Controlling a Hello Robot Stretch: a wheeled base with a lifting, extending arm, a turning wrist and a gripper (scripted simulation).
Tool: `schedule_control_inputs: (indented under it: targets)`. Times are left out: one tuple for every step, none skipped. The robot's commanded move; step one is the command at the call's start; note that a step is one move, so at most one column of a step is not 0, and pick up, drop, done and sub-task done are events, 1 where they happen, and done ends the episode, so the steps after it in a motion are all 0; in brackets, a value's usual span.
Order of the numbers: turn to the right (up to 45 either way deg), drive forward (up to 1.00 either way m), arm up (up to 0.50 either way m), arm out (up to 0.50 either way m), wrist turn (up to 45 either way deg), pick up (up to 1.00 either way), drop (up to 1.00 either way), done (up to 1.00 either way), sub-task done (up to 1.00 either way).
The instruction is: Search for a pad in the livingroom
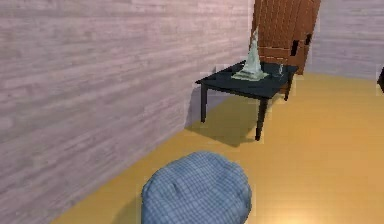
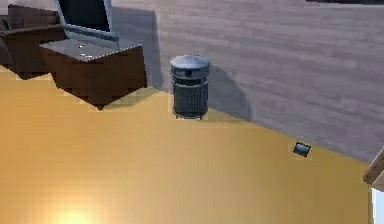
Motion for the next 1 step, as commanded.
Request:
schedule_control_inputs:
  targets:
    - [0.0, 0.0, 0.0, 0.0, 0.0, 0.0, 0.0, 1.0, 0.0]
